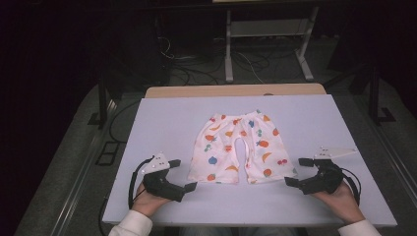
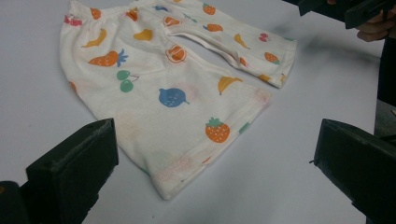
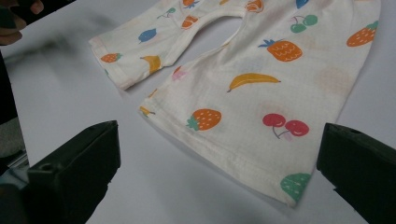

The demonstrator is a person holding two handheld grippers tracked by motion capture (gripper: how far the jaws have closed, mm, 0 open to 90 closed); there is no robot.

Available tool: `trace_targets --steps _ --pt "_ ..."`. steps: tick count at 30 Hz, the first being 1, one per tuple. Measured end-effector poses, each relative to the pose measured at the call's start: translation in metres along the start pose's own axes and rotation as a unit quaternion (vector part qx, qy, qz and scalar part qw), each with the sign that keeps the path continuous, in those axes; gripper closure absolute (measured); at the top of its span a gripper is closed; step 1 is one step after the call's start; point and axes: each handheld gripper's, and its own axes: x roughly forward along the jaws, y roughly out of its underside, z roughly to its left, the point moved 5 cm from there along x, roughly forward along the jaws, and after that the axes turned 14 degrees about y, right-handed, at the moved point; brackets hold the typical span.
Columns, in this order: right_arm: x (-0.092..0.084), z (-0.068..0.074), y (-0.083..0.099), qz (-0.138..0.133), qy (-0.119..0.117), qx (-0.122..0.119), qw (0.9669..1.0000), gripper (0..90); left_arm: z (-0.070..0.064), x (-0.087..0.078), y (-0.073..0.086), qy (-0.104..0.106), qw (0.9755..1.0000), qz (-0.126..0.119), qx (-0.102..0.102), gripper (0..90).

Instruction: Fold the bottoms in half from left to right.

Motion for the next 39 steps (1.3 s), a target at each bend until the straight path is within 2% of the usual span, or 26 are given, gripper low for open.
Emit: trace_targets --steps 30,39 --pt "-0.002 0.003 -0.008 -0.008 0.001 -0.006 1.0 0.0 0.0 0.002 0.0 -0.004 1.0 -0.001 0.007 0.0" --pt "-0.003 0.007 -0.019 -0.01 -0.001 -0.009 0.9999 0.0 0.001 0.002 0.001 -0.008 1.0 -0.002 0.002 0.0"
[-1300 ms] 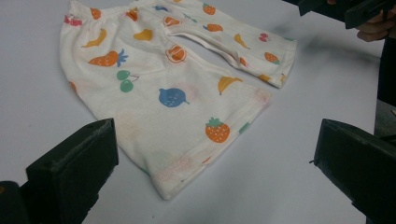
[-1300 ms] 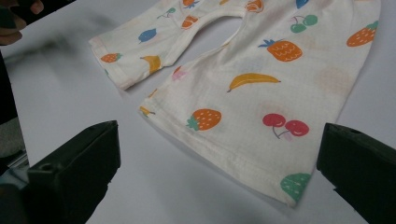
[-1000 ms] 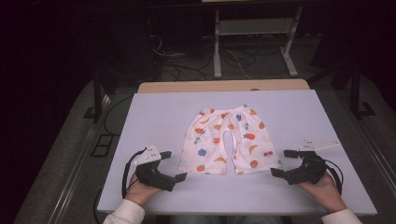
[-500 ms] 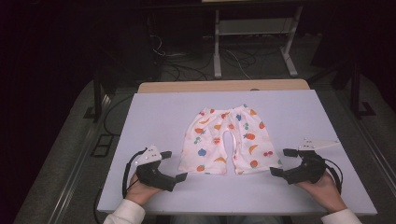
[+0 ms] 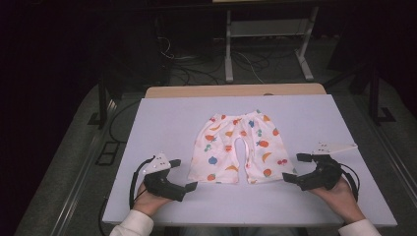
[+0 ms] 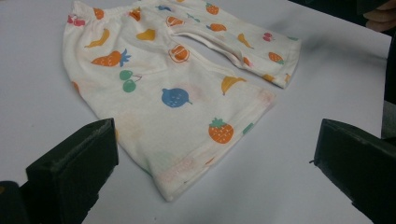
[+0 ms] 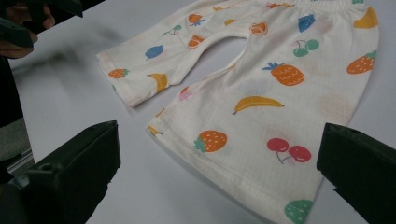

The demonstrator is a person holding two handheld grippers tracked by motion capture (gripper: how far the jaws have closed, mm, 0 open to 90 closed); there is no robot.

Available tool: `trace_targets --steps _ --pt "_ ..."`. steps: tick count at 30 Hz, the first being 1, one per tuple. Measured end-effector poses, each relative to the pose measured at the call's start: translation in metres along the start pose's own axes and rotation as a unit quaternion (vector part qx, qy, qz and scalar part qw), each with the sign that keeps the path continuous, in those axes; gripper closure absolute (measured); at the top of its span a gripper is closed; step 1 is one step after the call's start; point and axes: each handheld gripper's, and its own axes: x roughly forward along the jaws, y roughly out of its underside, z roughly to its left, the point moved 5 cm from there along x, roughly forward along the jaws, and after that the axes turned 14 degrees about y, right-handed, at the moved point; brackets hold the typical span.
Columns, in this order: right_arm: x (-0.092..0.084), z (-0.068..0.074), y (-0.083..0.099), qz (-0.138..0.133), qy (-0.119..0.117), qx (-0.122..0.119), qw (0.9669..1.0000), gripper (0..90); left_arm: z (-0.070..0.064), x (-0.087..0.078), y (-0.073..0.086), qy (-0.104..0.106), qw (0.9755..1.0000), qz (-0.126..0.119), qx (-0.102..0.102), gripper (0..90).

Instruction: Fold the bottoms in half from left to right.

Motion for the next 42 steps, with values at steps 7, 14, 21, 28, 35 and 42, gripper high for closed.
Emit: trace_targets --steps 7,14,21,28,35,42 --pt "0.002 -0.001 -0.011 0.001 0.001 -0.002 1.0 0.0 0.001 0.0 0.0 -0.004 1.0 -0.001 -0.001 0.0" --pt "0.005 0.0 -0.021 0.004 0.0 -0.008 1.0 0.0 0.0 0.001 0.0 -0.003 1.0 0.0 -0.002 0.0" --pt "0.008 0.001 -0.032 0.002 -0.003 -0.012 0.9999 0.0 0.0 0.001 0.0 -0.002 1.0 0.0 -0.001 0.0" --pt "0.012 0.003 -0.041 0.001 -0.005 -0.019 0.9998 0.0 0.0 0.002 0.0 -0.002 1.0 0.0 -0.001 0.0" --pt "0.018 0.007 -0.049 0.003 -0.009 -0.025 0.9996 0.0 0.0 0.002 0.0 -0.001 1.0 0.0 0.0 0.0" --pt "0.028 0.008 -0.058 0.008 -0.012 -0.027 0.9995 0.0 0.0 0.002 0.001 -0.001 1.0 0.001 -0.001 0.0"
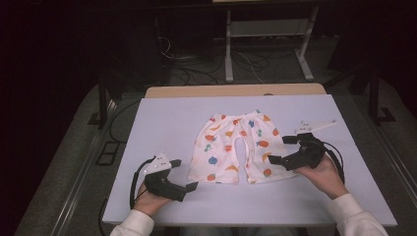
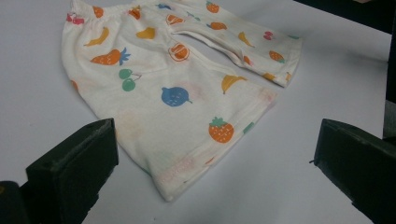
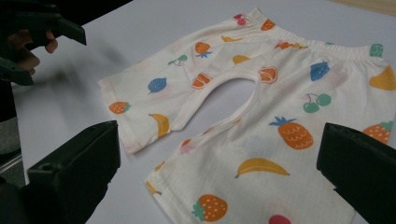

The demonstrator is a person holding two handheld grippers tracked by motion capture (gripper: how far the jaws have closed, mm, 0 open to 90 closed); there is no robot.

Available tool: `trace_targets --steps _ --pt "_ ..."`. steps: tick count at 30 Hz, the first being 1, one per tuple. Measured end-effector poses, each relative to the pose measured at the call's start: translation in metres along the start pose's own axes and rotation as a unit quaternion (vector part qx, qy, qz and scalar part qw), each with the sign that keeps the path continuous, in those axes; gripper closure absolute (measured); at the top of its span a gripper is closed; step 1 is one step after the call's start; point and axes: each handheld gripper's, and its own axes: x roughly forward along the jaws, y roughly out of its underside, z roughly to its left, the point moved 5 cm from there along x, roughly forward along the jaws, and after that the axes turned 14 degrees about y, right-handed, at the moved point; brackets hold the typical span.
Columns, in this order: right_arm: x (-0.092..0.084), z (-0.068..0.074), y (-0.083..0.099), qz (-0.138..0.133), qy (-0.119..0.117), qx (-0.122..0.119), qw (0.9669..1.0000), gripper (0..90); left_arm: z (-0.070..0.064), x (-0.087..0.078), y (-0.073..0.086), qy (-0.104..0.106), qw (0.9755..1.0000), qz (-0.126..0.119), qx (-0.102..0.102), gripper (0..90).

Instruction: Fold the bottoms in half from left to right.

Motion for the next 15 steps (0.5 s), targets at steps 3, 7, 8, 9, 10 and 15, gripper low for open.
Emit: trace_targets --steps 3,7,8,9,10,15 --pt "0.004 0.001 -0.005 0.001 0.0 -0.003 1.0 0.0 0.0 0.0 0.0 0.0 1.0 0.0 -0.001 0.0" --pt "0.009 0.001 -0.012 0.004 0.0 -0.008 1.0 0.0 0.0 0.0 0.0 0.001 1.0 0.0 -0.001 0.0" --pt "0.01 0.001 -0.013 0.005 0.0 -0.009 0.9999 0.0 0.0 0.001 0.0 0.001 1.0 0.0 -0.002 0.0" --pt "0.011 0.002 -0.015 0.006 0.001 -0.01 0.9999 0.0 0.0 0.001 0.0 0.001 1.0 0.001 -0.001 0.0" --pt "0.012 0.002 -0.016 0.006 0.0 -0.01 0.9999 0.0 0.0 0.001 0.0 0.001 1.0 0.001 -0.001 0.0" --pt "0.018 0.003 -0.023 0.006 -0.003 -0.012 0.9999 0.0 0.0 0.001 0.0 0.002 1.0 0.001 -0.001 0.0"
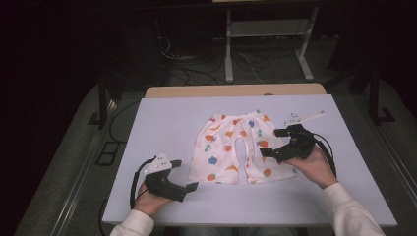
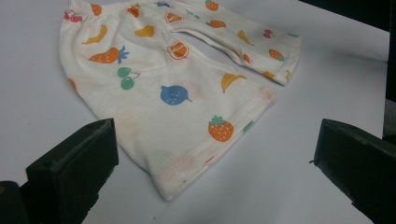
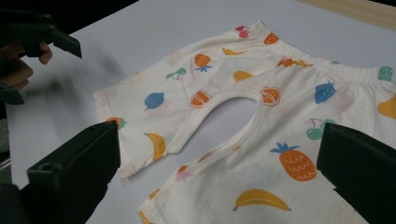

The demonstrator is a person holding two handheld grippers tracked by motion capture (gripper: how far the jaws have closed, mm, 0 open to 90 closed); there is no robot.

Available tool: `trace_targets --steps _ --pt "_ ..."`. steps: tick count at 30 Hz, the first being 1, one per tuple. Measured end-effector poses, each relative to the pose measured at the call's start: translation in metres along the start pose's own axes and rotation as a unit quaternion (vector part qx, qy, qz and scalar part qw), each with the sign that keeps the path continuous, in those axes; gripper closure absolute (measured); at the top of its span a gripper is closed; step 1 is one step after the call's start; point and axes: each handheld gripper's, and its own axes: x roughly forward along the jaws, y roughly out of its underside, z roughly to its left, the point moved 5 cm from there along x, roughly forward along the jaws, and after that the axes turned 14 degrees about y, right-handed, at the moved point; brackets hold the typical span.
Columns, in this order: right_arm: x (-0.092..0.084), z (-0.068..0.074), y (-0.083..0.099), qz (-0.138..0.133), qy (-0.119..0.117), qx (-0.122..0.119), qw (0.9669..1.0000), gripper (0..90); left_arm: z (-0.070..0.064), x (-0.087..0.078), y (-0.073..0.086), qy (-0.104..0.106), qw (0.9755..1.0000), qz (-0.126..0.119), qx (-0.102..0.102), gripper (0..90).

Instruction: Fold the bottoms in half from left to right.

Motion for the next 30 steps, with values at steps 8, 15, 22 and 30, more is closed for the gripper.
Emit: trace_targets --steps 8,15,22,30 --pt "0.007 -0.001 -0.01 -0.001 -0.001 -0.004 1.0 0.0 0.0 0.0 0.0 0.001 1.0 0.001 0.001 0.0" --pt "0.016 -0.004 -0.02 0.006 -0.001 -0.008 0.9999 0.0 0.0 0.001 0.0 0.004 1.0 0.004 0.002 0.0" --pt "0.023 -0.007 -0.027 0.01 0.002 -0.014 0.9998 0.0 -0.001 0.001 0.0 0.004 1.0 0.004 0.004 0.0" --pt "0.032 -0.013 -0.036 0.013 0.001 -0.011 0.9999 0.0 0.0 0.001 -0.001 0.005 1.0 0.001 0.003 0.0"
